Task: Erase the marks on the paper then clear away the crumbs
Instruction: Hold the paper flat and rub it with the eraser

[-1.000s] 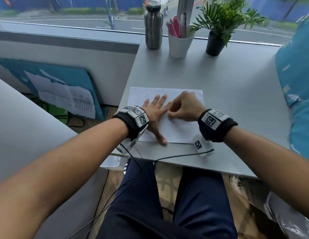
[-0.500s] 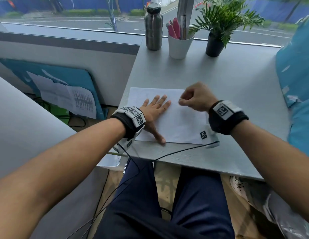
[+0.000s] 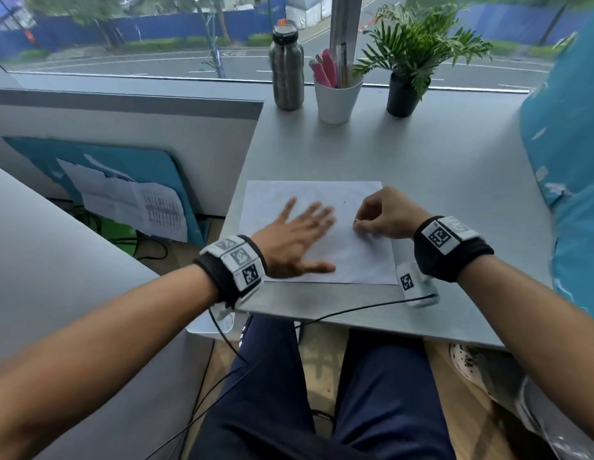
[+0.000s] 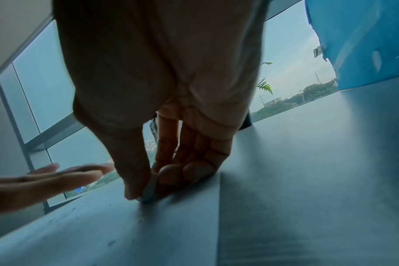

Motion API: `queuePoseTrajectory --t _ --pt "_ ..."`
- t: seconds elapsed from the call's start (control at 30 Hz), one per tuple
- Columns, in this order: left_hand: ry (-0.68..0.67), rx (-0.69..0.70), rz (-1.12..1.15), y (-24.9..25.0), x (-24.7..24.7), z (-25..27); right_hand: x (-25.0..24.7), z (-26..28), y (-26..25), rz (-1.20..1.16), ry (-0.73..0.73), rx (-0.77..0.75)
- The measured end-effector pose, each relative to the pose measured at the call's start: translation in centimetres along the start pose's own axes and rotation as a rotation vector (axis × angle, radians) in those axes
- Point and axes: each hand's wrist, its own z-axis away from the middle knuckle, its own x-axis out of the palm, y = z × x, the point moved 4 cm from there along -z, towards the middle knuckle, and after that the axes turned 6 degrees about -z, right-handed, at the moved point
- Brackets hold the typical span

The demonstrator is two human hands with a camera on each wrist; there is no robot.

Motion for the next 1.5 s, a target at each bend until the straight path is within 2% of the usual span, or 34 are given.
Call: queuePoseTrajectory --t 0.07,0.13,0.2,0.33,0.5,0.7,0.87,1.0,1.13,1.17,1.27,1.3,1.43,1.5 --pt "-0.061 0.202 0.038 2.8 1.0 0.0 -0.1 0.0 0.0 0.030 -0.009 -0.009" --pt "-0.124 0.266 0.094 3.2 1.8 -0.4 -0.1 0.0 -0.2 0.052 -0.031 -0.010" --pt "-0.130 0.198 0.128 1.4 1.8 -1.3 -0.1 -0.1 -0.3 0.057 -0.045 -0.005" --pt "-0.140 -0.021 0.153 -3.0 0.8 -2.9 -0.2 0.0 -0.3 0.067 -0.031 0.022" --pt "-0.168 -0.148 0.190 -4.7 1.1 -3.0 -0.3 -0.1 -1.3 0.143 -0.054 0.042" --pt "-0.160 -0.179 0.196 -4.7 1.5 -3.2 0.8 -2.1 -5.4 0.180 -0.015 -0.115" --pt "-0.162 -0.174 0.203 -4.5 1.3 -3.2 1.8 -2.8 -5.5 0.176 0.142 -0.100" --pt "-0.172 -0.175 0.200 -4.6 1.5 -3.2 4.0 -1.2 -6.2 0.201 -0.047 -0.172" --pt "-0.167 -0.171 0.210 -4.5 1.4 -3.2 1.1 -3.1 -4.7 0.139 0.118 -0.076" --pt "-0.170 -0.171 0.211 -4.5 1.4 -3.2 1.5 -2.8 -4.9 0.143 0.111 -0.091" --pt "-0.181 -0.165 0.203 -4.7 1.7 -3.3 4.1 -1.1 -6.3 0.198 -0.076 -0.186" --pt "-0.180 -0.163 0.200 -4.7 1.6 -3.3 4.0 -1.2 -6.3 0.212 -0.088 -0.185" --pt "-0.177 -0.169 0.213 -4.6 1.5 -3.3 1.4 -2.7 -4.9 0.145 0.116 -0.092" --pt "-0.187 -0.161 0.203 -4.7 1.6 -3.3 3.2 -1.6 -5.9 0.192 0.022 -0.150"
